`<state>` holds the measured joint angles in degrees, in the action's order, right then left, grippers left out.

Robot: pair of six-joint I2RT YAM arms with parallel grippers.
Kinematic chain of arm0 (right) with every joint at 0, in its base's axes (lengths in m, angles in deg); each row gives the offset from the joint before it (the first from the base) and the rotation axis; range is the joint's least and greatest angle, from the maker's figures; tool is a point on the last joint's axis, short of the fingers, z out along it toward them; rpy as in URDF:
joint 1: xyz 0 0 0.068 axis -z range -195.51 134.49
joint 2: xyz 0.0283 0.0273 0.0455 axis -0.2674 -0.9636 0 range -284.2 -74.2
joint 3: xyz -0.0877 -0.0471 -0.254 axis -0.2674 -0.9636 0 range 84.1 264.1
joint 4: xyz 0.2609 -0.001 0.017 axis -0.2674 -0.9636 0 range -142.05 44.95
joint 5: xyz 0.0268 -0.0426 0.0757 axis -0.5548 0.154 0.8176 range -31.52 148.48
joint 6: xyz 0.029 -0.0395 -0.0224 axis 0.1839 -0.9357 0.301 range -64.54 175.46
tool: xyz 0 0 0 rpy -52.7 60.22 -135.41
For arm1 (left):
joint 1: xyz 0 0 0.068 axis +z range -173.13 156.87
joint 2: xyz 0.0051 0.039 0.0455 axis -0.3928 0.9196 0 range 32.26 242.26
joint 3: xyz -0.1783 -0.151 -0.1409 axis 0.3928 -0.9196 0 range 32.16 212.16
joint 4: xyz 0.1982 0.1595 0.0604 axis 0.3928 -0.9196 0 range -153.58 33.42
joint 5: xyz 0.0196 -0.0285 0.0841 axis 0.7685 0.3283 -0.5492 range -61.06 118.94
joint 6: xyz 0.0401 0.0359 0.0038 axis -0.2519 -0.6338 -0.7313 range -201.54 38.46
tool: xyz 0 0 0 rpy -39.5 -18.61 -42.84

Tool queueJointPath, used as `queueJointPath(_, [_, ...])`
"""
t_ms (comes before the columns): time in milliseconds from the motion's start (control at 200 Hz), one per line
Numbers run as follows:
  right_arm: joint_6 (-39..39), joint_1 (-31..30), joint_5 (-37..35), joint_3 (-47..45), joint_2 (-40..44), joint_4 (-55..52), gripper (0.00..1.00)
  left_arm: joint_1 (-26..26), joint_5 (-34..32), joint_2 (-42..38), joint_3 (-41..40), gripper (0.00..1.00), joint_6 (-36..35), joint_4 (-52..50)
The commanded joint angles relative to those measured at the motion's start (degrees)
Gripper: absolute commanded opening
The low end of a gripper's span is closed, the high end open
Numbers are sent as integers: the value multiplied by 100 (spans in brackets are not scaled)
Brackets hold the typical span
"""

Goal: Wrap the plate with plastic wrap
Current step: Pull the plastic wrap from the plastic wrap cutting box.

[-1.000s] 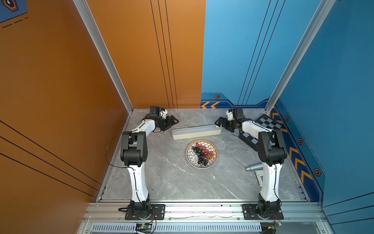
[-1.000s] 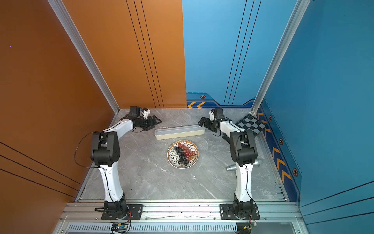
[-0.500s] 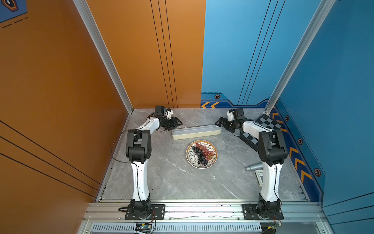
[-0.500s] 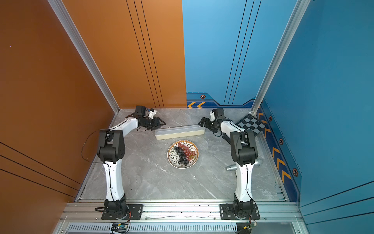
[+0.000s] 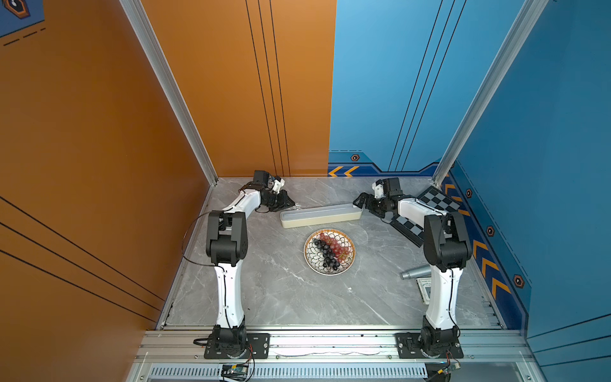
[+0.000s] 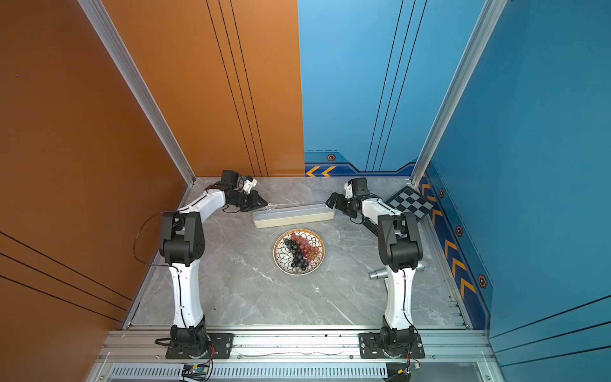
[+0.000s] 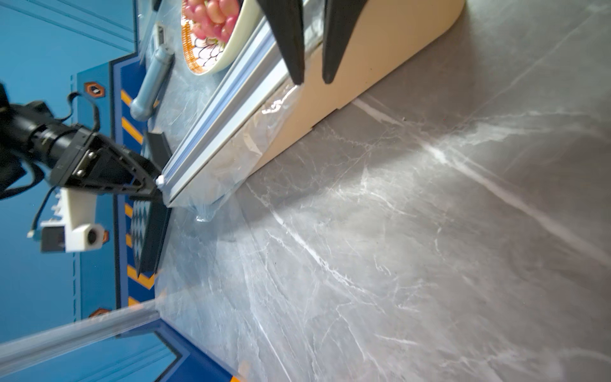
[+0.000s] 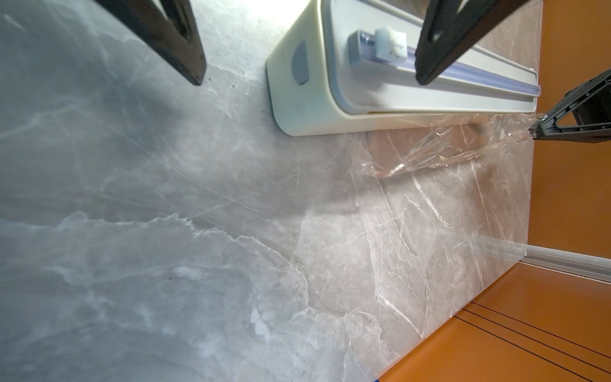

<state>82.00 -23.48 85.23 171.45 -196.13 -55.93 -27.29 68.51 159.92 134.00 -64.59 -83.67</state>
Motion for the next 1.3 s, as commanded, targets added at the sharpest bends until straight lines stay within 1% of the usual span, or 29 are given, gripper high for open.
queueJointPath(0, [-276,39,-178,-43,436,28,100,-6,-84,4,176,0,-232,-188])
queueJointPath(190, [-812,25,-146,95,531,29,100,-19,-70,-127,248,0,-413,-183])
queueJointPath(320, [-1439,-10,64,237,500,46,100,-59,-107,-280,204,0,-578,-187])
queueJointPath(385, [-1583,-16,220,371,385,42,100,-65,-125,-327,196,0,-579,-190])
queueJointPath(430, [-1576,-10,353,504,352,36,100,-59,-116,-334,182,0,-546,-184])
queueJointPath(471, [-1543,-20,465,625,103,40,100,-66,-115,-349,189,0,-534,-191])
queueJointPath(601, [-1215,-45,902,1065,-286,9,98,-86,-156,-376,196,0,-535,-187])
queueJointPath(816, [-932,-80,1006,1521,-768,-237,95,-102,-178,-416,196,0,-550,-190])
queueJointPath(931, [-693,-128,1230,1812,-1007,-287,92,-111,-177,-408,202,0,-546,-187])
queueJointPath(1021, [-677,-188,1351,1799,-1053,-333,92,-111,-187,-415,213,0,-546,-189])
queueJointPath(1176, [-730,-256,1484,1592,-880,-325,92,-111,-221,-401,221,0,-548,-184])
queueJointPath(1191, [-733,-258,1497,1436,-854,-321,91,-111,-230,-401,222,0,-549,-187])
queueJointPath(1296, [-781,-267,1503,1127,-652,-325,91,-112,-239,-392,240,0,-541,-184])
